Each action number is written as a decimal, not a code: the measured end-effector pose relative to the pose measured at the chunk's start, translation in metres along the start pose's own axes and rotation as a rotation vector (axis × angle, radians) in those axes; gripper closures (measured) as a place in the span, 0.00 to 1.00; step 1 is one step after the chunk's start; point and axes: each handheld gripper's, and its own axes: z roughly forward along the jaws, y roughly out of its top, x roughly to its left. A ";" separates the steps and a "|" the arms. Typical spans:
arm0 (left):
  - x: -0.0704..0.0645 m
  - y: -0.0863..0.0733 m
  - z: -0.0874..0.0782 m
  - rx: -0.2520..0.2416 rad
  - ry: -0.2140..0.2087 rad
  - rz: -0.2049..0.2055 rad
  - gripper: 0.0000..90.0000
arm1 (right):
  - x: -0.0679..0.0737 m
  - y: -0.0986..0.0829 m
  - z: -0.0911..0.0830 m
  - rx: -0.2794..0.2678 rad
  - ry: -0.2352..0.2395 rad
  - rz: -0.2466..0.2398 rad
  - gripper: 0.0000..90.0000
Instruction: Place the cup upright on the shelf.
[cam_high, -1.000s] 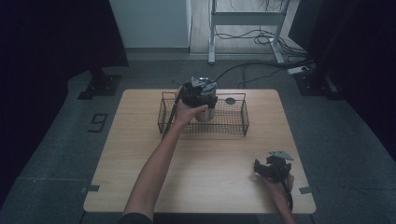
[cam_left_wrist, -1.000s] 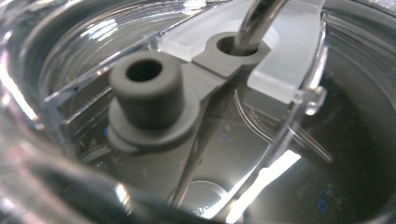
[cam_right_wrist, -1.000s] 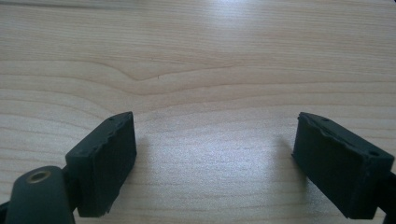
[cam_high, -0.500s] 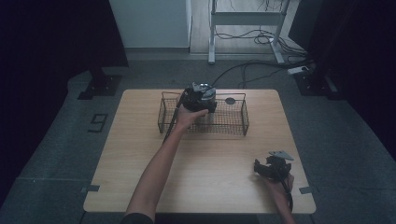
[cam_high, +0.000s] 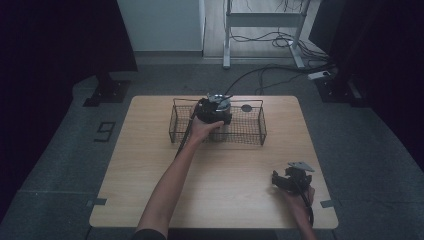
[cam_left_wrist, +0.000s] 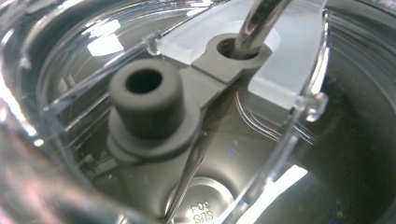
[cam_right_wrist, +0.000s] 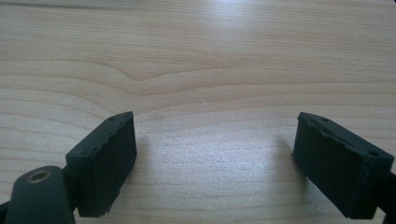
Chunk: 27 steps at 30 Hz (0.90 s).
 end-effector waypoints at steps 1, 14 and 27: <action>0.000 -0.001 0.001 0.002 0.001 0.002 0.04 | 0.000 0.000 0.000 0.000 0.000 0.000 0.15; 0.002 -0.012 0.005 0.005 0.000 0.000 0.04 | 0.000 0.000 0.000 0.000 0.000 -0.001 0.15; -0.001 -0.008 -0.006 -0.008 0.004 0.017 0.00 | 0.000 0.000 0.000 0.000 -0.001 -0.002 0.15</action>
